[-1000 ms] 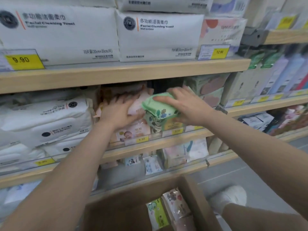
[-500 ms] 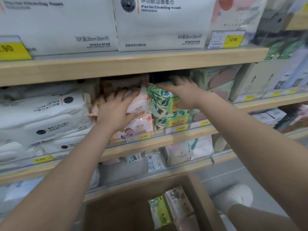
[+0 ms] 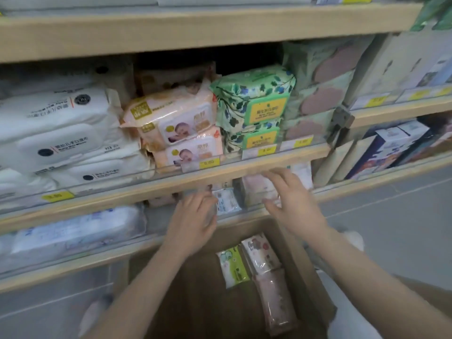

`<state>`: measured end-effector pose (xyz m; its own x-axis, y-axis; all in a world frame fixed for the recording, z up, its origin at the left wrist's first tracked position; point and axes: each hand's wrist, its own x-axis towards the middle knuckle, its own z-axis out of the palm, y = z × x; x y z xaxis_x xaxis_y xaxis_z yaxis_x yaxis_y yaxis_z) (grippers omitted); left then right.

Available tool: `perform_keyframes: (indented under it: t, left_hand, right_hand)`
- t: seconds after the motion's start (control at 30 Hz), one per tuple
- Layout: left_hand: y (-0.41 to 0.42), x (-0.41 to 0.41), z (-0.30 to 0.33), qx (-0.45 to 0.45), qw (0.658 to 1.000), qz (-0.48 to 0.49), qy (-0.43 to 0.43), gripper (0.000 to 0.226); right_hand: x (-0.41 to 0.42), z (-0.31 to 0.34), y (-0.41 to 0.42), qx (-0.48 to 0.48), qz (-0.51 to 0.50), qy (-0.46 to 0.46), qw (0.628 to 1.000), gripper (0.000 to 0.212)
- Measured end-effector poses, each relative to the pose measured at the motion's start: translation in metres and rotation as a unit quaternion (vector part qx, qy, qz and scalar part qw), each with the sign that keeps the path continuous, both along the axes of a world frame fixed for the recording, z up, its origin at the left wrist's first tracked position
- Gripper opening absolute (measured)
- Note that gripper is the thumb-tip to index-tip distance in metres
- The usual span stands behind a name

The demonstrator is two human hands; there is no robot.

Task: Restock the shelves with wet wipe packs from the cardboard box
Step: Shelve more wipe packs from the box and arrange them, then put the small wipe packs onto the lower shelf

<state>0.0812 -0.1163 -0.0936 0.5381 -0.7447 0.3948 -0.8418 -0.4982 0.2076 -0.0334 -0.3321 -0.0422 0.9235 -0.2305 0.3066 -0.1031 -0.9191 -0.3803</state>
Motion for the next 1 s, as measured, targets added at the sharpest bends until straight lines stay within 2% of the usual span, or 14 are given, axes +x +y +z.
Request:
perform_keyframes:
  t: [0.13, 0.27, 0.53, 0.63, 0.77, 0.9, 1.0]
  left_hand:
    - [0.028, -0.015, -0.070, 0.167, 0.975, 0.086, 0.118, 0.066]
    - [0.046, -0.013, -0.108, 0.233, 0.959, 0.110, 0.121, 0.087]
    - [0.048, -0.012, -0.133, 0.187, 0.973, 0.115, 0.072, 0.085]
    - [0.047, -0.011, -0.136, 0.193, 0.972, 0.120, 0.068, 0.081]
    - [0.047, -0.014, -0.135, 0.185, 0.971, 0.125, 0.083, 0.079]
    - [0.042, -0.039, -0.125, 0.066, 0.983, 0.113, 0.129, 0.058]
    - [0.031, -0.067, -0.116, -0.005, 0.972, 0.124, 0.198, 0.045]
  right_hand:
    - [-0.034, -0.093, 0.034, 0.084, -0.032, 0.158, 0.983, 0.047]
    - [-0.043, -0.158, 0.044, 0.154, -0.102, 0.248, 0.951, 0.051]
    - [-0.027, -0.221, 0.050, 0.205, -0.220, 0.303, 0.904, 0.058]
    - [-0.026, -0.227, 0.047, 0.196, -0.229, 0.303, 0.904, 0.060]
    - [-0.029, -0.216, 0.044, 0.232, -0.217, 0.270, 0.909, 0.068]
    - [-0.035, -0.193, 0.051, 0.231, -0.166, 0.236, 0.929, 0.077]
    - [-0.037, -0.174, 0.066, 0.248, -0.130, 0.210, 0.937, 0.079]
